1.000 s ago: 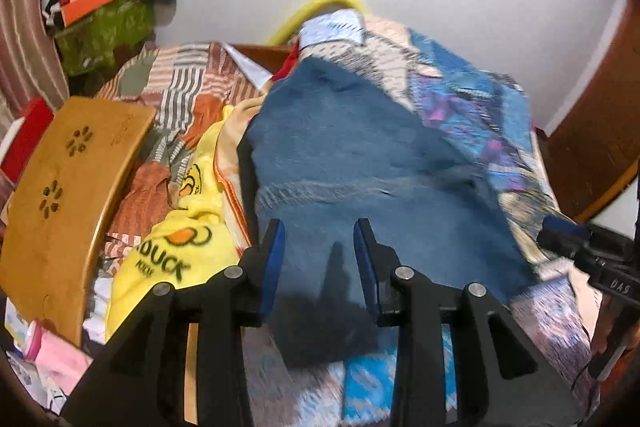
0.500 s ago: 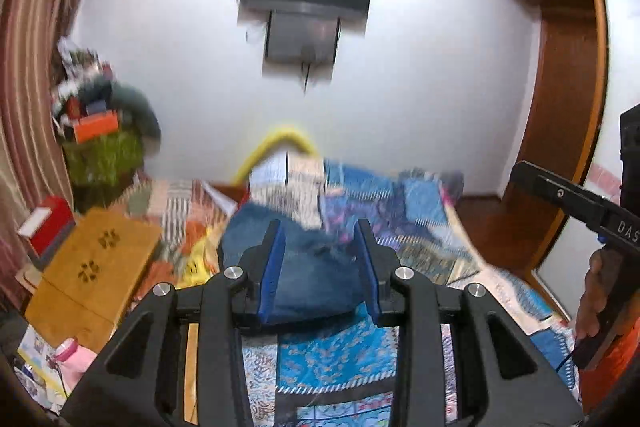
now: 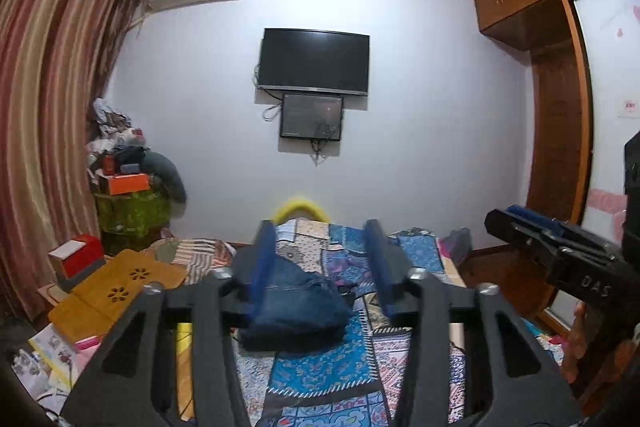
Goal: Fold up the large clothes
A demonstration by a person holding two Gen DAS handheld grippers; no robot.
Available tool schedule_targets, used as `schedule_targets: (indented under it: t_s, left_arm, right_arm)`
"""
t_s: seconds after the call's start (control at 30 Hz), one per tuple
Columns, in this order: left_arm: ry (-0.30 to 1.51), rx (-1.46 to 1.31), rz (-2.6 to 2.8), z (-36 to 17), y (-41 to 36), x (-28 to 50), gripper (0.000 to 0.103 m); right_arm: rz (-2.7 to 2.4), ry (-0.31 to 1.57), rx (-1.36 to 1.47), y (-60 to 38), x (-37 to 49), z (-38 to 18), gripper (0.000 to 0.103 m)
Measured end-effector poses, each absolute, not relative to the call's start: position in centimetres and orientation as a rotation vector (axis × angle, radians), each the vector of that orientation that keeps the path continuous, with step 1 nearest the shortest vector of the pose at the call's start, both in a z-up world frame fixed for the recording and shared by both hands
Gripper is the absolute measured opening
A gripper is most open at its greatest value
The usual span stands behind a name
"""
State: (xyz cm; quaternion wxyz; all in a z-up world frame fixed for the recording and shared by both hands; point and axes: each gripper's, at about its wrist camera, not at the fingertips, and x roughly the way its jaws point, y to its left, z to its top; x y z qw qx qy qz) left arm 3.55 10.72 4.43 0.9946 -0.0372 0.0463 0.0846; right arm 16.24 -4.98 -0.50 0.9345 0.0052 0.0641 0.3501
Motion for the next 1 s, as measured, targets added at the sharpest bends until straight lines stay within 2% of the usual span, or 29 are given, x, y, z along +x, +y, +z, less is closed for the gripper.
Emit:
schedule_targets:
  t_s: [0.07, 0.1, 0.17, 0.27, 0.47, 1.0]
  left_arm:
    - [0.088, -0.077, 0.185, 4.2, 10.7, 3.3, 0.068]
    - [0.088, -0.085, 0.196, 4.1, 10.8, 3.2, 0.072]
    - [0.081, -0.091, 0.223, 4.0, 10.8, 3.1, 0.085]
    - [0.07, -0.075, 0.259, 3.8, 10.8, 2.8, 0.089]
    - [0.081, -0.064, 0.269, 3.3, 10.5, 2.9, 0.093]
    - [0.092, -0.089, 0.289, 2.3, 10.4, 2.7, 0.095]
  right_arm:
    - [0.701, 0.106, 0.005, -5.2, 15.9, -0.4, 0.079]
    - [0.694, 0.088, 0.004, -5.3, 15.6, -0.3, 0.085]
    - [0.68, 0.072, 0.002, -5.5, 15.3, -0.3, 0.091]
    - [0.663, 0.074, -0.013, -5.0, 15.5, -0.1, 0.102]
    - [0.65, 0.068, -0.025, -4.8, 15.0, -0.5, 0.103]
    - [0.651, 0.103, -0.026, -5.2, 14.9, -1.4, 0.103]
